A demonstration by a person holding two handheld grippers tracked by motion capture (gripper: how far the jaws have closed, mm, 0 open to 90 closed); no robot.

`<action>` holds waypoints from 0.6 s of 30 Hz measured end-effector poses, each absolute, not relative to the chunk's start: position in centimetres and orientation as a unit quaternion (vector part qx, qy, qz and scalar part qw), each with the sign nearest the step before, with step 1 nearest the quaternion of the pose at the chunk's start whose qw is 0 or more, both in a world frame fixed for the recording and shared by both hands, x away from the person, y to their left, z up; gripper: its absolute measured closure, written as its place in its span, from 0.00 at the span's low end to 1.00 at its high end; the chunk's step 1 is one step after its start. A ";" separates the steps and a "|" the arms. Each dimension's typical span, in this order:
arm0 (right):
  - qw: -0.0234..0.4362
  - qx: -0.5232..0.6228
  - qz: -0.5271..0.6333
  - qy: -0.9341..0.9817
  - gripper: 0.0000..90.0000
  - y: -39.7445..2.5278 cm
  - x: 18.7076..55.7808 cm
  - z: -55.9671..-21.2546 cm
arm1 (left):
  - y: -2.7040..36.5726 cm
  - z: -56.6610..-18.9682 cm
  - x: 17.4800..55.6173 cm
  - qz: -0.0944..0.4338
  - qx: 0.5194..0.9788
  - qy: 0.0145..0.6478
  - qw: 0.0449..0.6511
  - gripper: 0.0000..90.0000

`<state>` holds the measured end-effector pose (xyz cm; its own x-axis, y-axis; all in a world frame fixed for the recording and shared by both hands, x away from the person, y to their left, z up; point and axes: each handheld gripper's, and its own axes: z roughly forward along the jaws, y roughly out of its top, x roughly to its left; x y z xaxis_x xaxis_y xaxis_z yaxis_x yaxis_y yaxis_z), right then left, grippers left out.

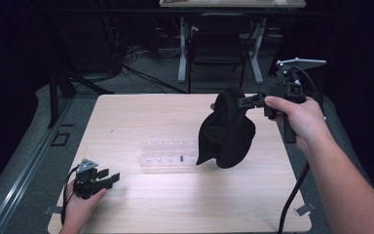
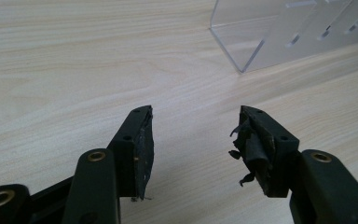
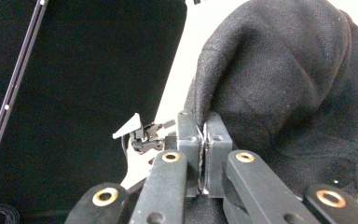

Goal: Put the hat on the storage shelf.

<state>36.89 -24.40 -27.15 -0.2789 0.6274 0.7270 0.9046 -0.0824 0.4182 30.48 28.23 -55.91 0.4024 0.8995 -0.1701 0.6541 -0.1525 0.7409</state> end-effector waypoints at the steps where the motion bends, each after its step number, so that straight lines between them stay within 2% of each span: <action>1: 0.153 -0.582 -0.453 -0.658 0.98 -24.3 37.0 -27.1 | 28.2 -55.9 30.5 0.158 0.743 0.523 0.388 0.51; 18: 0.145 -0.579 -0.447 -0.667 0.98 -21.9 39.5 -27.2 | 28.1 -56.0 30.6 0.159 0.743 0.522 0.388 0.51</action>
<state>39.51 -21.86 -27.24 -0.2882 0.6416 0.7108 0.9012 -0.0692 0.4279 30.60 28.15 -55.97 0.4048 0.8986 -0.1696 0.6524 -0.1539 0.7421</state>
